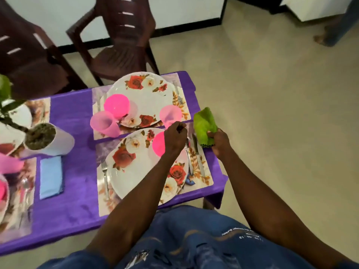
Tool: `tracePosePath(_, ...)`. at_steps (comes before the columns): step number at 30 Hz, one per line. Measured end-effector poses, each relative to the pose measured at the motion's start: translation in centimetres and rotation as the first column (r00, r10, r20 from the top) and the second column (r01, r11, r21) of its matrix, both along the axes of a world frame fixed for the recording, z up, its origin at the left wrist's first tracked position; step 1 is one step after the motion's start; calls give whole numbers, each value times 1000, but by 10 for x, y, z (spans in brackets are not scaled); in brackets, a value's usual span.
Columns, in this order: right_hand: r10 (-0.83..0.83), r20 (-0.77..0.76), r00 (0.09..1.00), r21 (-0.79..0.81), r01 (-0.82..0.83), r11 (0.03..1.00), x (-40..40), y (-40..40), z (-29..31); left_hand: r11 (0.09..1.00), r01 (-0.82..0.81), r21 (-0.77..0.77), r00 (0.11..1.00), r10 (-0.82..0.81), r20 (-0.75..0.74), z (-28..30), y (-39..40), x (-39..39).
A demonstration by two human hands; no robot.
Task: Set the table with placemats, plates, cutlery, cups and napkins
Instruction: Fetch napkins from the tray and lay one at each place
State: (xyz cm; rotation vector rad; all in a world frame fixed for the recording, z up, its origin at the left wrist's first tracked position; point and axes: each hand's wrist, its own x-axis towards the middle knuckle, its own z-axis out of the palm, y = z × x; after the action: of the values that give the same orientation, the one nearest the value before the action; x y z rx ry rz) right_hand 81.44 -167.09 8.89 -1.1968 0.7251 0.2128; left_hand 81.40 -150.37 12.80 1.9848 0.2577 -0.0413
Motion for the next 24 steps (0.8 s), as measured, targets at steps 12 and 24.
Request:
tracePosePath(12,164,-138,977,-154,-185,971,34,-13,-7,961,-234,148,968,245,-59,1,-19,-49)
tracePosePath(24,257,-52,965,-554,-242,797,42,-2,10,956,-212,200,968,234,-92,-5,-11,-56)
